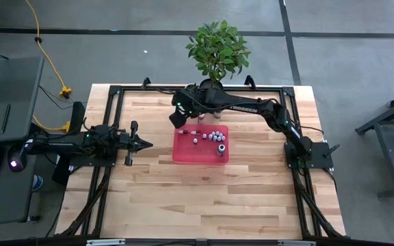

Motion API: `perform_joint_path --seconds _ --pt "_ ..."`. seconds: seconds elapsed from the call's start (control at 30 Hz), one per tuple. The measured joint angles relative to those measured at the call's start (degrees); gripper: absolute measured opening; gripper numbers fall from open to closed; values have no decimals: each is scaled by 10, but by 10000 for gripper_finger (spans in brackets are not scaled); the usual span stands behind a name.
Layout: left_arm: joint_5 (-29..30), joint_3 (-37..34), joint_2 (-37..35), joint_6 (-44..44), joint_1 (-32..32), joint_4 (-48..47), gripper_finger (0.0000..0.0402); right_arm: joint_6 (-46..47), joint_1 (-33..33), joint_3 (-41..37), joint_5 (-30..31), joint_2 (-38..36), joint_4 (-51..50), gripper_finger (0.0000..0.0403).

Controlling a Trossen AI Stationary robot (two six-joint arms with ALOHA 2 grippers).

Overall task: Pick & Place food coloring
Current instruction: Put the large blue food coloring bottle into the pink container

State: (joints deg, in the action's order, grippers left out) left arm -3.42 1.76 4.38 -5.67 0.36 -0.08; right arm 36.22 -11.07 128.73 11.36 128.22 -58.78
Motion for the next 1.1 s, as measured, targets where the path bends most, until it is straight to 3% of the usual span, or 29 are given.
perform_joint_path --seconds 0.17,0.27,0.4,0.6,0.77,0.97,1.1 --pt "0 0 0 0 0 0 0 -35 1 9 -4 15 3 305" --pt "0 0 0 0 0 0 0 -60 1 63 -14 54 -20 305" --pt "0 0 0 0 0 0 0 -68 -2 36 -28 61 1 305" --pt "0 0 0 0 0 0 0 -54 -7 41 20 55 -67 305" --pt "0 0 0 0 0 0 0 -54 -10 47 10 52 -38 305" --pt "0 0 0 0 0 0 0 -92 3 45 76 53 -32 305" --pt "0 0 0 0 0 0 0 -112 13 45 89 54 -32 305"
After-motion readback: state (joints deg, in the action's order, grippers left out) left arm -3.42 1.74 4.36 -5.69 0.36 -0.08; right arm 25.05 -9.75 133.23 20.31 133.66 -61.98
